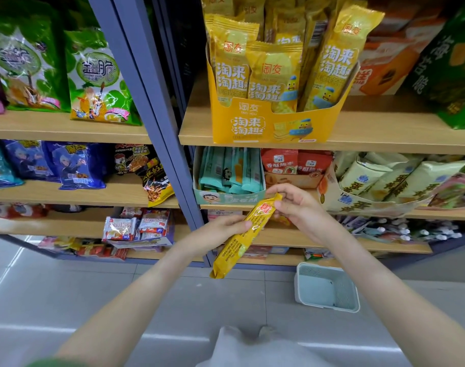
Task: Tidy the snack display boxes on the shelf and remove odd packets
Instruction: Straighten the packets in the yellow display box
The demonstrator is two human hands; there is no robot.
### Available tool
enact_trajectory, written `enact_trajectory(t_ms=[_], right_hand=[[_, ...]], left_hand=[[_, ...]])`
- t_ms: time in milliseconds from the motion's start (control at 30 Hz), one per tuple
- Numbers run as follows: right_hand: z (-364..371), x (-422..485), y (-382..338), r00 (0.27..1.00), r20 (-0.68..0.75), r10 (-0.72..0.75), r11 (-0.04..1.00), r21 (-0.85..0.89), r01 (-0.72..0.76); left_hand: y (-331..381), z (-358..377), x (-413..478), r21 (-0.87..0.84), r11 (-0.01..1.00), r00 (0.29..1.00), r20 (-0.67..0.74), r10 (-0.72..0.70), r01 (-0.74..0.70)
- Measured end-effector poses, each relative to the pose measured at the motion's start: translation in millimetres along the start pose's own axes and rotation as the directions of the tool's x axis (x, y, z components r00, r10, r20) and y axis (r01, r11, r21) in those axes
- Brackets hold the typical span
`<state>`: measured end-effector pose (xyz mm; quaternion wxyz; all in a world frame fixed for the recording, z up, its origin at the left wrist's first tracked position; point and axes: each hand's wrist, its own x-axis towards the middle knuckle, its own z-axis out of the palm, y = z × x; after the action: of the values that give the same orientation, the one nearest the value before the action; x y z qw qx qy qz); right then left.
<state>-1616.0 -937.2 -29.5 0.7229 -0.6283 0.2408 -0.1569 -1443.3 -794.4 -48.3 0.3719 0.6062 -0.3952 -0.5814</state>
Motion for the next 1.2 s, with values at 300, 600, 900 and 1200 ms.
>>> enact_trajectory(t_ms=[300, 600, 900, 1200], right_hand=[[9, 3, -2, 0.993, -0.117, -0.033, 0.956, -0.294, -0.003], [59, -5, 21, 0.898, 0.296, 0.326, 0.905, -0.373, -0.205], [59, 2, 39, 0.921, 0.257, 0.293, 0.936, -0.273, -0.222], [48, 4, 29, 0.939, 0.231, 0.256, 0.946, -0.260, -0.193]], left_hand=[[-4, 2, -11, 0.008, 0.999, 0.998, 0.040, -0.043, 0.043], [-26, 4, -26, -0.499, 0.845, 0.877, -0.473, -0.082, -0.191], [-28, 12, -36, -0.739, 0.547, 0.744, -0.606, -0.282, -0.394], [-23, 11, -29, -0.743, 0.605, 0.776, -0.551, -0.308, -0.287]])
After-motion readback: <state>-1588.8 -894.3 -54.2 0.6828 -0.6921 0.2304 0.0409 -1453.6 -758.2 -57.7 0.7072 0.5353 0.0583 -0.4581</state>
